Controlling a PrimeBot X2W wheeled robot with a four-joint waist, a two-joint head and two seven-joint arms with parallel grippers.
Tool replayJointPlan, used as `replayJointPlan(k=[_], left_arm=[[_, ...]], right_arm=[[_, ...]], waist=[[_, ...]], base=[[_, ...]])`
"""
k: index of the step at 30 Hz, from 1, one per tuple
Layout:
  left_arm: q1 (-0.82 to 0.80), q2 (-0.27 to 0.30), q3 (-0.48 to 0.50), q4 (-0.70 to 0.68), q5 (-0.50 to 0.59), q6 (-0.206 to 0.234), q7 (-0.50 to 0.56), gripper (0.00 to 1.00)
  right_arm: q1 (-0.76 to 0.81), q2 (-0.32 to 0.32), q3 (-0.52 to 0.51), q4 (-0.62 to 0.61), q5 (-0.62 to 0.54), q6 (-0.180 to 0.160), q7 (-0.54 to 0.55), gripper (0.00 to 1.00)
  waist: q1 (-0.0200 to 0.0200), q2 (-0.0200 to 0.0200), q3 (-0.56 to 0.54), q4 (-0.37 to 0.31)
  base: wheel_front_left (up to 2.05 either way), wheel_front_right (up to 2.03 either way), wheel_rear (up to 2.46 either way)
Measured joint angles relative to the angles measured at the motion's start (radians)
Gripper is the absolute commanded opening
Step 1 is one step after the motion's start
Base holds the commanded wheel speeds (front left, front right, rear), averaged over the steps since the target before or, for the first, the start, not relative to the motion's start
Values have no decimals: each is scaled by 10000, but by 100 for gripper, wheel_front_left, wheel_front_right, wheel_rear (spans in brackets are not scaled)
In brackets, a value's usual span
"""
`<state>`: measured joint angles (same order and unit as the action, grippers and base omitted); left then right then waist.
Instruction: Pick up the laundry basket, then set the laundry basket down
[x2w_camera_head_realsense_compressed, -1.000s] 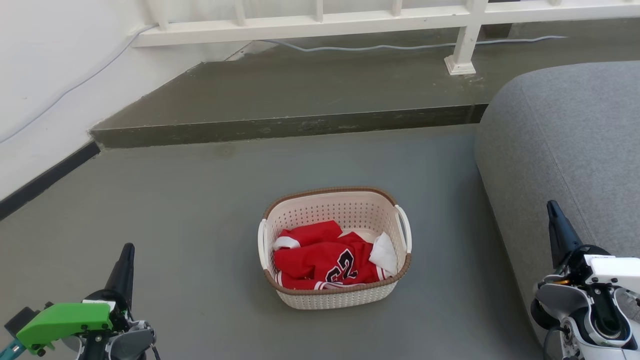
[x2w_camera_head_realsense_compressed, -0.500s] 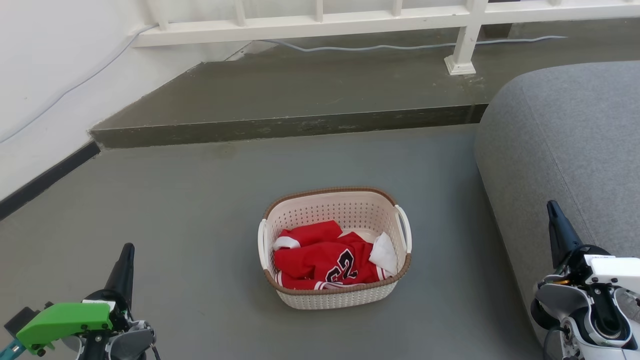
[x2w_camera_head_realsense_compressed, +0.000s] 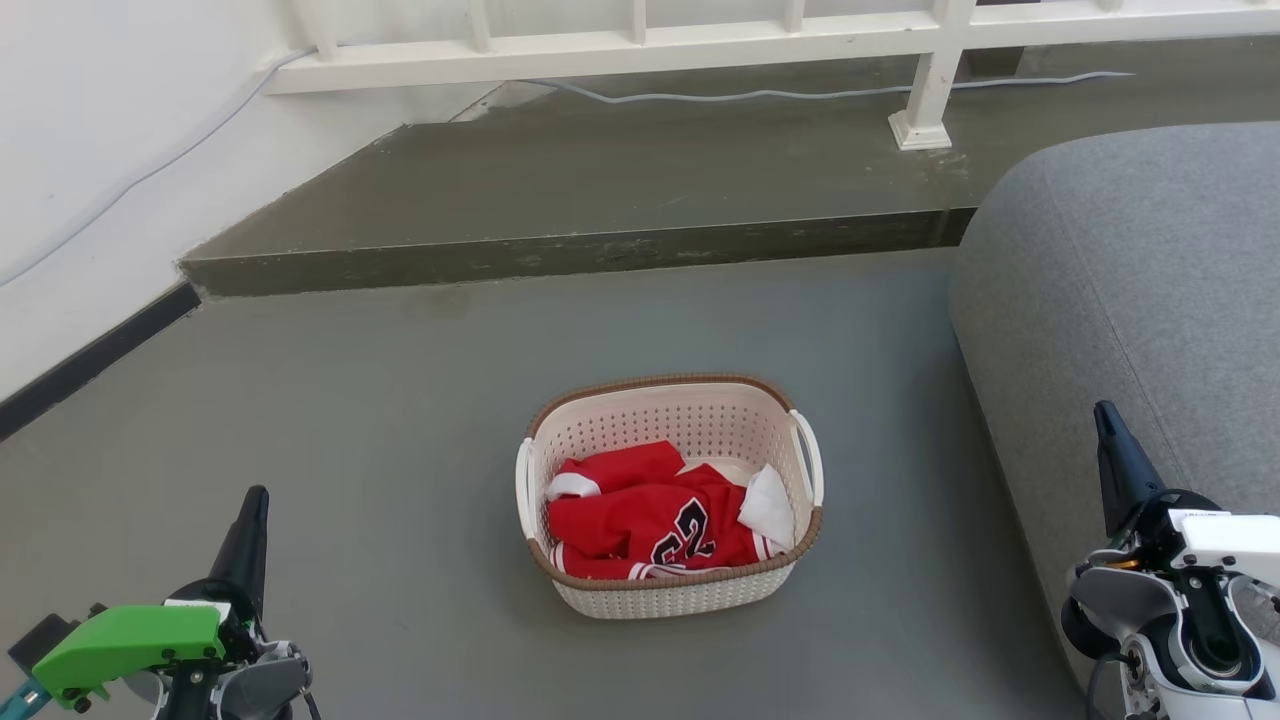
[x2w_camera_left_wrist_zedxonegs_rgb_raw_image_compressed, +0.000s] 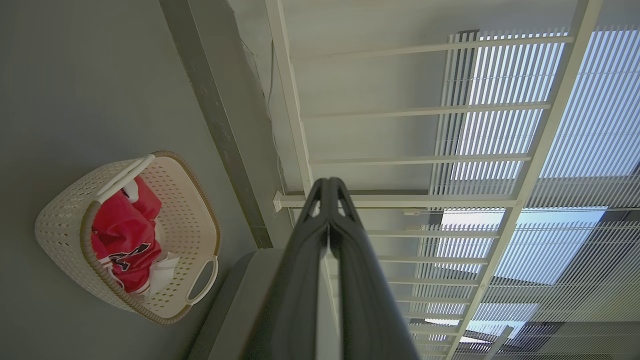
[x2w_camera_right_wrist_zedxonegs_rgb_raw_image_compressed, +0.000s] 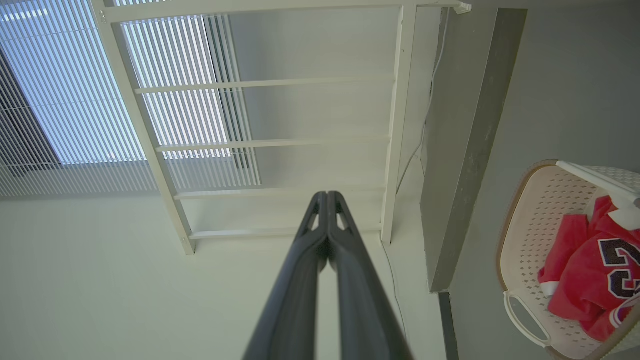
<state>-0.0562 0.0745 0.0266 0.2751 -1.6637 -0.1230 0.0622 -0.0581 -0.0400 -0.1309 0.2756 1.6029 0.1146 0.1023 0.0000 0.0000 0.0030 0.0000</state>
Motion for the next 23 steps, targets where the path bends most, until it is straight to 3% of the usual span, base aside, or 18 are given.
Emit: replayJointPlan(k=[23], left_arm=[[0,-23,15,-6,35,0,71,0]], right_arm=[[0,0,-2,0,0,0,0,0]], waist=[[0,0,0,0]], base=[[0,0,0]])
